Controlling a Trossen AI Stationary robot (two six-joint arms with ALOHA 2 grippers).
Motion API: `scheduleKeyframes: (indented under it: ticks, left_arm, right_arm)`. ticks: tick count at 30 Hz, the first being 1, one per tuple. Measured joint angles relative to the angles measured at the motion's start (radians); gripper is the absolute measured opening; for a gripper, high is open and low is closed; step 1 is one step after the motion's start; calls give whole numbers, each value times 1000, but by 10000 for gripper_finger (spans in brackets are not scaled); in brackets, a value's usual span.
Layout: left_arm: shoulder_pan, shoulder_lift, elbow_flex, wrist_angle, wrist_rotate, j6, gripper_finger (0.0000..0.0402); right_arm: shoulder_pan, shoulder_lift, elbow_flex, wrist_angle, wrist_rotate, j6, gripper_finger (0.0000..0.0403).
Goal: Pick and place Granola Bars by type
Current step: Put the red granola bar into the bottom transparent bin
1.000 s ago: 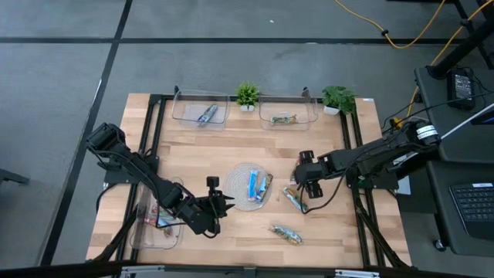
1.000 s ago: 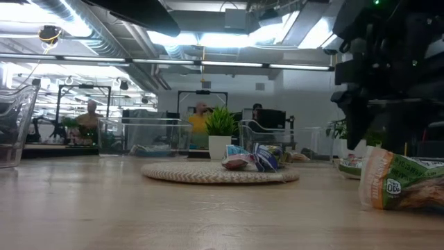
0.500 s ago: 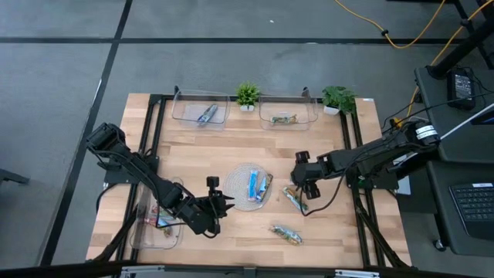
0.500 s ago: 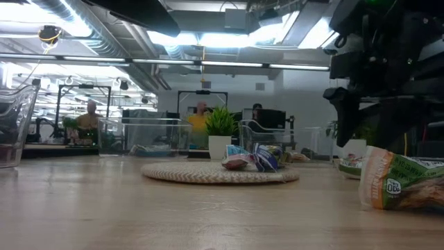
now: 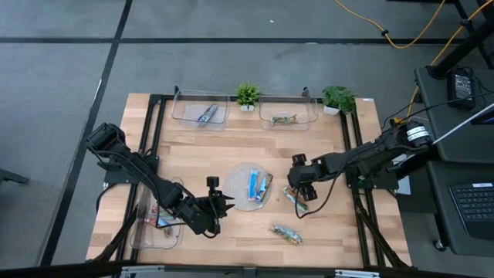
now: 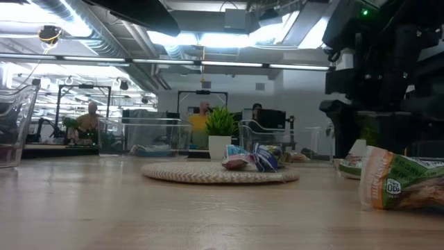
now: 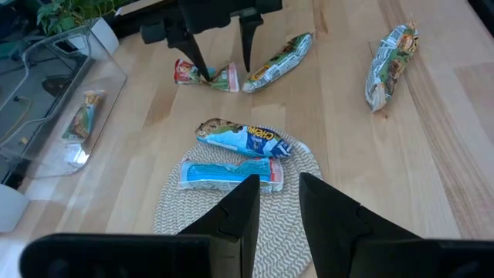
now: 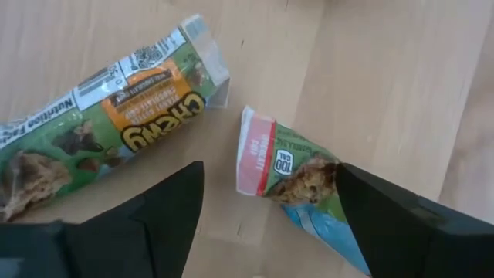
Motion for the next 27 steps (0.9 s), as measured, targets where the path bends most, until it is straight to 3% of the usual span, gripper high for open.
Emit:
scheduleKeyframes:
  ticks: [6, 20, 27]
  left_arm:
    - [0, 0, 0, 2, 0, 0, 86]
    - [0, 0, 0, 5, 0, 0, 86]
    - [0, 0, 0, 5, 0, 0, 86]
  right_arm:
    - [0, 11, 0, 7, 0, 4, 259]
    - [-1, 2, 39, 18, -14, 3, 82]
    - [-1, 2, 167, -73, -13, 3, 48]
